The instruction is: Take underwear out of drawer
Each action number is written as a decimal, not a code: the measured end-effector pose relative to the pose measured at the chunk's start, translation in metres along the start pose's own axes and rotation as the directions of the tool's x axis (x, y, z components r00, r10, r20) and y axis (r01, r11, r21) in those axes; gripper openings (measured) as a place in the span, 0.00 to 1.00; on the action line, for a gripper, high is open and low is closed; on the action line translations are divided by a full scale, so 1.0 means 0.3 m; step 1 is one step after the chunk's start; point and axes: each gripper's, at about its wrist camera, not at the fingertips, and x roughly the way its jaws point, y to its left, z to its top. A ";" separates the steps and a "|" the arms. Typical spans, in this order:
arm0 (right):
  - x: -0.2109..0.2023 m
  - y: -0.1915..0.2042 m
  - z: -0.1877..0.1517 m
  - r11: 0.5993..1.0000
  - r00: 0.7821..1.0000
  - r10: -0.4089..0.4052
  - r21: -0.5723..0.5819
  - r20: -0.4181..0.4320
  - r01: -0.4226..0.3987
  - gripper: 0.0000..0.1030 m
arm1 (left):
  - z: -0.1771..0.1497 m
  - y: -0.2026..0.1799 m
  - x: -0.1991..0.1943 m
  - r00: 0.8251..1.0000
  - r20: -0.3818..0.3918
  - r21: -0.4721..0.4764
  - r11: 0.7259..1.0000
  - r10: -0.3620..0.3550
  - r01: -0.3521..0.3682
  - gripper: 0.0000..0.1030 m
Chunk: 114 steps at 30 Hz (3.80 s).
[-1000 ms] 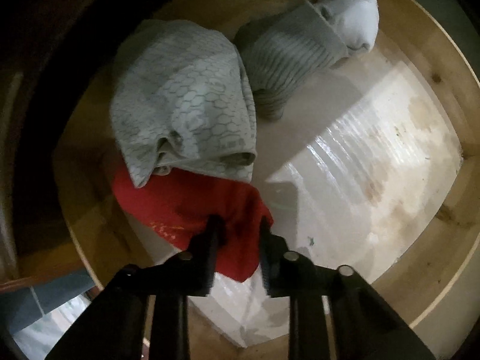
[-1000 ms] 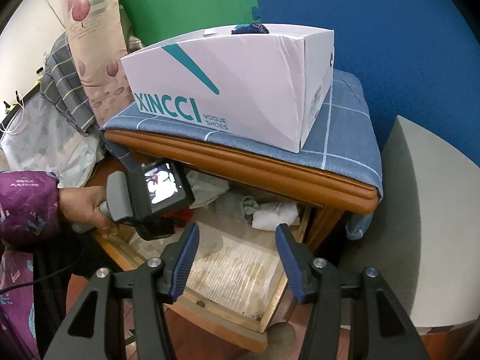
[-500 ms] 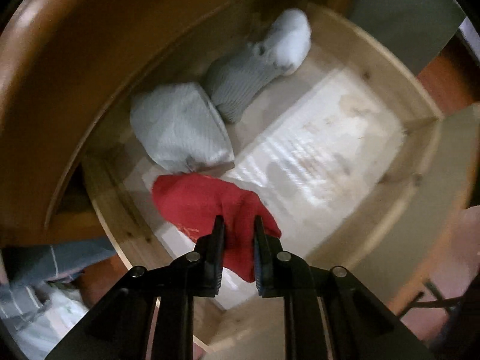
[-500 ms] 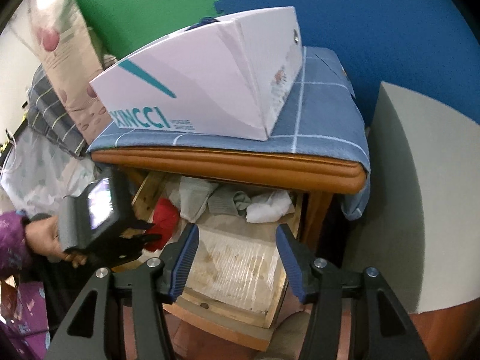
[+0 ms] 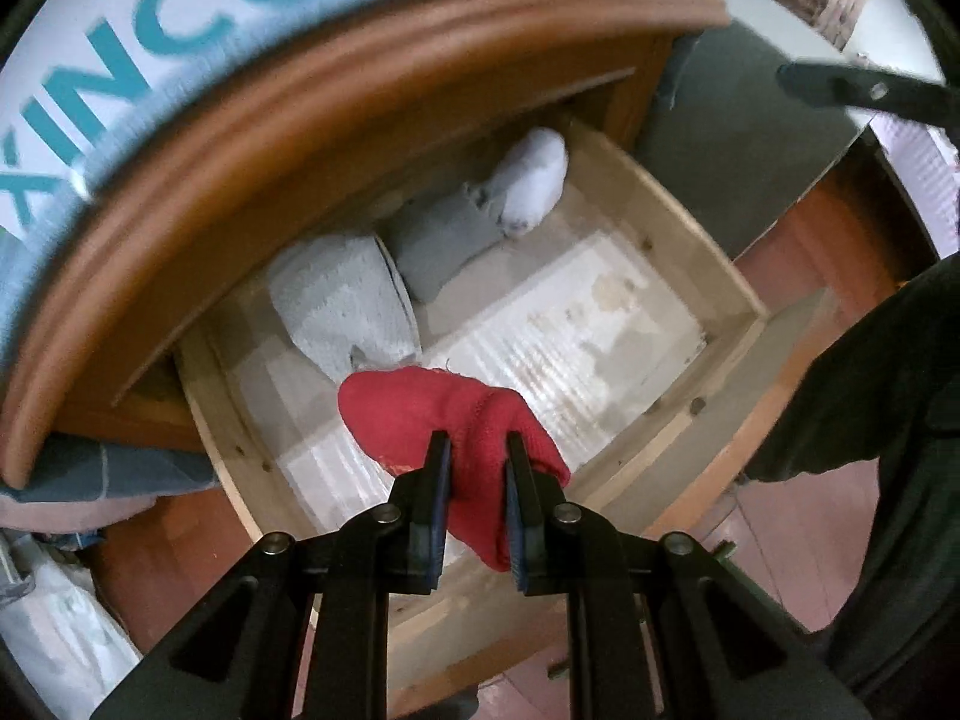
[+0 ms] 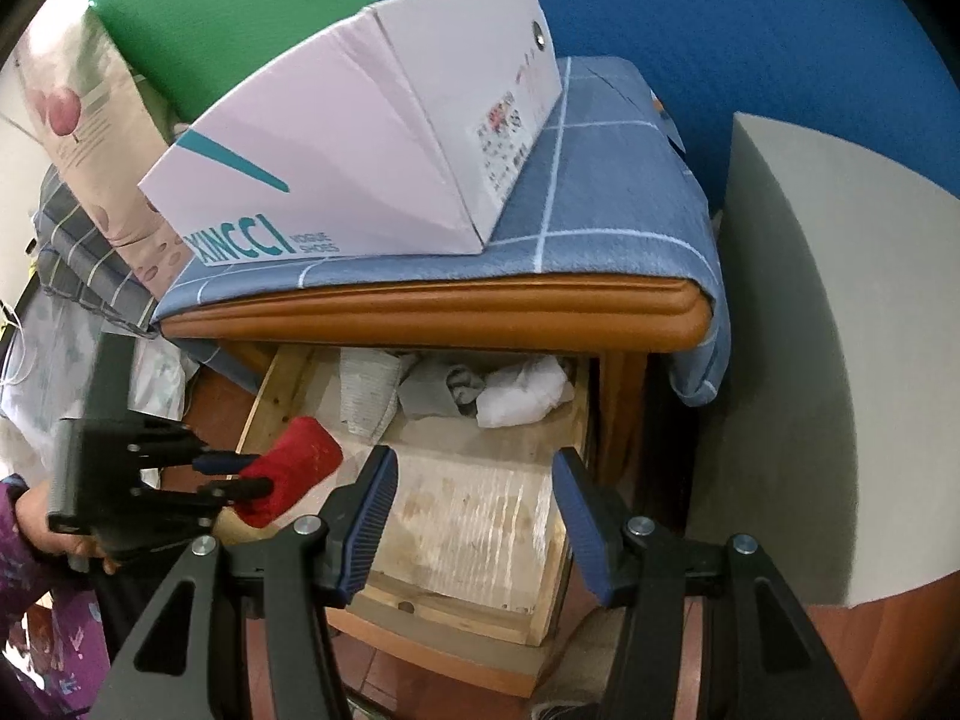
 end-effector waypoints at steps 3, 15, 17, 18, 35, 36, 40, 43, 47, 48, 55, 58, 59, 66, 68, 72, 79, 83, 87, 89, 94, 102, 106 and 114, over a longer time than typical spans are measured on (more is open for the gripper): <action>0.005 -0.003 0.001 1.000 1.000 0.002 0.007 -0.004 -0.002 0.53 | 0.010 -0.008 -0.048 0.999 0.033 -0.007 1.000 -0.006 0.006 0.14; 0.027 -0.020 0.001 0.999 1.000 0.001 0.039 -0.031 0.000 0.53 | 0.038 -0.085 -0.271 0.988 0.150 0.017 0.999 -0.044 0.041 0.14; 0.030 -0.022 0.000 0.999 0.999 0.000 0.041 -0.033 0.001 0.53 | 0.044 -0.097 -0.308 0.985 0.167 0.020 0.999 -0.053 0.050 0.14; 0.031 -0.023 0.000 0.999 0.999 0.001 0.042 -0.035 0.001 0.53 | 0.047 -0.105 -0.333 0.982 0.178 0.024 0.998 -0.061 0.057 0.14; 0.025 -0.061 -0.003 0.994 0.999 0.030 0.106 -0.037 -0.026 0.53 | 0.193 -0.134 -0.768 0.922 0.370 0.044 0.994 -0.112 0.103 0.10; 0.024 -0.064 -0.002 0.994 0.999 0.031 0.109 -0.037 -0.027 0.53 | 0.218 -0.126 -0.812 0.913 0.395 0.043 0.994 -0.105 0.096 0.08; 0.019 -0.070 0.000 0.992 0.999 0.040 0.120 -0.034 -0.035 0.53 | 0.330 -0.097 -0.957 0.870 0.490 0.052 0.998 -0.049 0.027 0.08; 0.016 -0.073 0.001 0.991 0.998 0.046 0.128 -0.034 -0.041 0.53 | 0.423 -0.054 -0.994 0.847 0.532 0.043 0.999 0.000 -0.027 0.08; 0.007 -0.077 -0.005 0.991 0.998 0.055 0.125 -0.033 -0.050 0.53 | 0.474 -0.008 -0.915 0.871 0.492 0.026 1.000 -0.014 0.002 0.07; 0.003 -0.084 -0.005 0.990 0.998 0.056 0.132 -0.031 -0.052 0.53 | 0.454 -0.018 -0.888 0.880 0.472 0.048 0.998 -0.055 0.037 0.08; 0.017 -0.114 -0.003 0.972 0.993 0.113 0.212 -0.042 -0.102 0.53 | 0.221 -0.074 -0.496 0.958 0.244 0.049 0.989 -0.148 0.140 0.77; 0.013 -0.103 -0.001 0.975 0.993 0.109 0.200 -0.038 -0.099 0.54 | 0.153 -0.050 -0.263 0.985 0.137 -0.006 0.995 -0.102 0.104 0.76; 0.016 -0.102 0.000 0.974 0.993 0.111 0.201 -0.041 -0.101 0.54 | 0.135 -0.042 -0.167 0.992 0.077 -0.026 0.995 -0.096 0.098 0.75; 0.016 -0.096 -0.006 0.975 0.991 0.126 0.191 -0.049 -0.114 0.54 | 0.118 0.042 0.185 0.999 -0.044 -0.232 0.973 -0.009 -0.002 0.68; 0.010 -0.098 -0.007 0.974 0.990 0.135 0.191 -0.048 -0.124 0.54 | 0.116 0.072 0.232 0.999 -0.049 -0.313 0.949 0.008 -0.023 0.68; -0.001 -0.099 -0.005 0.965 0.983 0.177 0.203 -0.041 -0.166 0.54 | 0.125 0.121 0.293 0.998 -0.055 -0.469 0.883 0.009 -0.034 0.70; -0.017 -0.085 -0.014 0.963 0.976 0.215 0.178 -0.045 -0.204 0.54 | 0.104 0.176 0.410 0.992 -0.128 -0.637 0.768 -0.024 -0.063 0.69; -0.018 -0.106 -0.017 0.953 0.970 0.239 0.205 -0.049 -0.224 0.54 | 0.102 0.177 0.416 0.989 -0.147 -0.640 0.765 -0.029 -0.072 0.71; -0.016 -0.113 -0.020 0.945 0.965 0.257 0.223 -0.050 -0.240 0.54 | 0.070 0.222 0.468 0.981 -0.160 -0.737 0.674 -0.110 -0.045 0.39; -0.018 -0.118 -0.023 0.945 0.966 0.255 0.225 -0.048 -0.238 0.54 | 0.061 0.227 0.442 0.988 -0.126 -0.743 0.668 -0.087 -0.036 0.31; -0.015 -0.152 -0.030 0.933 0.964 0.261 0.269 -0.042 -0.241 0.54 | 0.035 0.168 0.364 0.997 -0.069 -0.705 0.708 -0.029 -0.029 0.29; 0.017 -0.162 -0.029 0.937 0.970 0.230 0.285 -0.072 -0.201 0.54 | -0.032 0.054 0.105 0.995 0.093 -0.620 0.779 -0.044 0.093 0.29; 0.034 -0.157 -0.029 0.942 0.973 0.212 0.285 -0.090 -0.178 0.54 | -0.045 -0.030 -0.067 0.982 0.183 -0.545 0.827 -0.043 0.137 0.29; 0.052 -0.150 -0.026 0.942 0.975 0.199 0.296 -0.103 -0.161 0.54 | 0.044 -0.129 -0.439 0.940 0.336 -0.350 0.917 -0.068 0.191 0.30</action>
